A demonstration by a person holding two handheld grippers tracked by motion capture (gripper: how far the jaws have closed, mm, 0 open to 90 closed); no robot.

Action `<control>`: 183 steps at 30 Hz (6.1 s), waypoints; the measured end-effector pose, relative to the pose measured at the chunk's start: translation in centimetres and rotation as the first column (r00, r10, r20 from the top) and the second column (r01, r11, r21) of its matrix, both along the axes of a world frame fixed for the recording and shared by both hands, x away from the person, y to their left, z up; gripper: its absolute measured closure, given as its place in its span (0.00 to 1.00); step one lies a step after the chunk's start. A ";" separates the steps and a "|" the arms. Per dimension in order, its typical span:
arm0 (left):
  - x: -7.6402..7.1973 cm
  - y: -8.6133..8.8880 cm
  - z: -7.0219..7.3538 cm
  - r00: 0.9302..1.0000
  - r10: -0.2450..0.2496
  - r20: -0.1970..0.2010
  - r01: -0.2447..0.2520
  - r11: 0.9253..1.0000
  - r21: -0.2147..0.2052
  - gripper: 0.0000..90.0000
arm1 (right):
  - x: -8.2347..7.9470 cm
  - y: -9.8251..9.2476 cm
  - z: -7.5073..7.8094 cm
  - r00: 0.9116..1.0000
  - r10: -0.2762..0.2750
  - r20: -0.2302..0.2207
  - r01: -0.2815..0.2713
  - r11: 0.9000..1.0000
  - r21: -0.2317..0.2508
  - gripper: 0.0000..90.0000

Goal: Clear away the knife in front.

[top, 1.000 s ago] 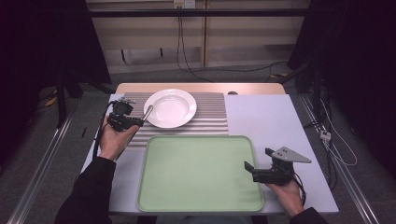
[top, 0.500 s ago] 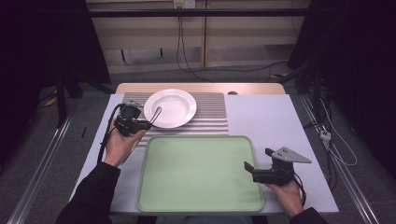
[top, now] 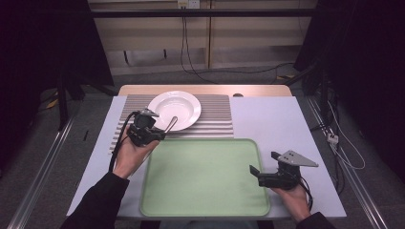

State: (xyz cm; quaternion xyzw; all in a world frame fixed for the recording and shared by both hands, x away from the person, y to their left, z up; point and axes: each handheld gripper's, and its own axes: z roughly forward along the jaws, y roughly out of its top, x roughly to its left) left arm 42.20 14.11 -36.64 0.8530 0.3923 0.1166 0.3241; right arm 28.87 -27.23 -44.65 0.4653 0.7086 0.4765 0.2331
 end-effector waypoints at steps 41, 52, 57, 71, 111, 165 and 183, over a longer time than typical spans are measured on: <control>-2.9 -4.9 -6.5 0.983 -0.074 -0.170 0.090 0.992 0.087 0.88 | -0.2 -0.1 0.0 1.000 -0.002 -0.002 0.002 1.000 0.003 0.01; -4.5 -4.9 -6.5 0.985 -0.055 -0.161 0.070 0.993 0.092 0.88 | -0.1 0.0 0.0 1.000 0.006 -0.001 -0.006 1.000 -0.005 0.01; -4.9 -4.7 -6.4 0.983 -0.069 -0.171 0.086 0.992 0.091 0.88 | -0.1 0.0 0.0 1.000 0.011 0.000 -0.011 1.000 -0.006 0.01; -4.4 -4.4 -6.0 0.993 -0.102 -0.058 0.103 0.994 0.029 0.24 | -0.1 0.0 -0.1 1.000 0.010 -0.001 -0.010 1.000 -0.001 0.01; -4.9 -4.6 -7.1 0.974 -0.219 -0.055 0.223 0.972 0.074 1.00 | -0.4 0.0 0.1 1.000 0.007 0.004 -0.007 1.000 -0.009 0.01; -2.5 -0.8 -6.9 0.993 -0.076 -0.090 0.083 0.994 0.075 1.00 | -0.4 0.0 0.1 1.000 0.008 0.001 -0.008 1.000 -0.008 0.01; -2.9 0.4 -6.8 0.996 -0.032 -0.086 0.041 0.994 0.104 1.00 | -0.4 0.1 0.1 1.000 0.005 0.003 -0.005 1.000 -0.006 0.01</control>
